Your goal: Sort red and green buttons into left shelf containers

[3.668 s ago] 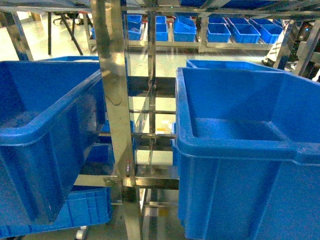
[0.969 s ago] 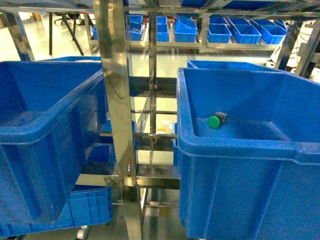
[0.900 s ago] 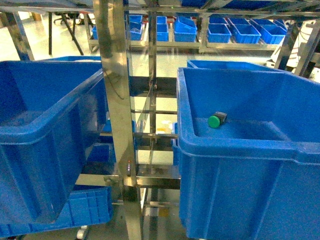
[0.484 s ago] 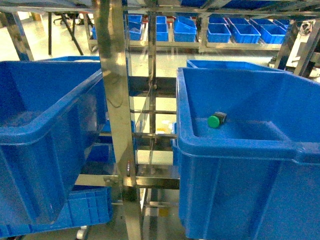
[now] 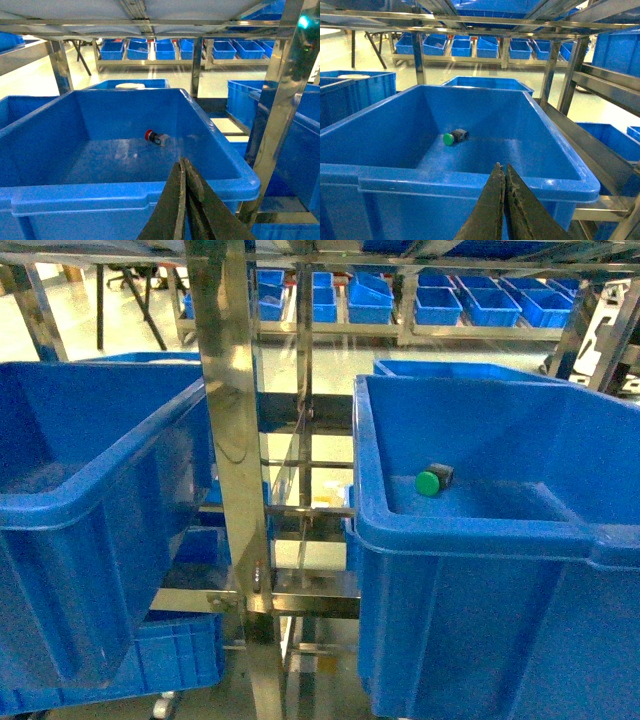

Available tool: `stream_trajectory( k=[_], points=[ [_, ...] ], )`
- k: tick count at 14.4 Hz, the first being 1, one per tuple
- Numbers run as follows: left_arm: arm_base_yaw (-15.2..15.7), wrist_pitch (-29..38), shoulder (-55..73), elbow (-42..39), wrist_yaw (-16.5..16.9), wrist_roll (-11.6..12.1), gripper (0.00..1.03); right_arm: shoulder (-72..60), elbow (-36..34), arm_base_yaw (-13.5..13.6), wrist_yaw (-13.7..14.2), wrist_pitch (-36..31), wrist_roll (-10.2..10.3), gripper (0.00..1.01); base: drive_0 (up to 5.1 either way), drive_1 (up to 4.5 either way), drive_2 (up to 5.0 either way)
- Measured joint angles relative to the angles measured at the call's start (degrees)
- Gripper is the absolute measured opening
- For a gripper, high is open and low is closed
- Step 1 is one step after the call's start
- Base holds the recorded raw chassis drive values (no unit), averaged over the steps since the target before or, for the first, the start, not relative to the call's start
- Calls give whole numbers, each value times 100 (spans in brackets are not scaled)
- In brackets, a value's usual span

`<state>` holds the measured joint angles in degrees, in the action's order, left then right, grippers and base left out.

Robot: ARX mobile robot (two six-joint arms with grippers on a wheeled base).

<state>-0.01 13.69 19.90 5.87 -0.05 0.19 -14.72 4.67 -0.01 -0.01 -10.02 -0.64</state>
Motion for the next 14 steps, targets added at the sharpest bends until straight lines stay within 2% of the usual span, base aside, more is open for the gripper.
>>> stream_trajectory(
  k=[3, 4, 6, 7, 8, 10, 14],
  points=[
    [0, -271, -566, -286, 0, -2, 2, 501, -201, 0, 0, 352, 2, 2, 0, 0, 0],
    [0, -317, -656, -310, 2, 0, 2, 997, -245, 0, -7, 964, 2, 2, 0, 0, 0],
    [0, -273, -887, -448, 4, 0, 2, 1436, -396, 0, -2, 1047, 4, 2, 0, 0, 0],
    [0, -461, -1034, -505, -22, -7, 2, 1434, -396, 0, -2, 1021, 4, 2, 0, 0, 0],
    [4, -1172, -1561, -501, 15, -2, 2, 1436, -396, 0, -7, 1021, 4, 2, 0, 0, 0],
    [0, -1399, -1928, -501, 26, -11, 2, 1436, -396, 2, -11, 1021, 4, 2, 0, 0, 0],
    [-4, -1394, -1928, -503, 2, -17, 2, 1436, -396, 0, -2, 1025, 4, 2, 0, 0, 0]
  ],
)
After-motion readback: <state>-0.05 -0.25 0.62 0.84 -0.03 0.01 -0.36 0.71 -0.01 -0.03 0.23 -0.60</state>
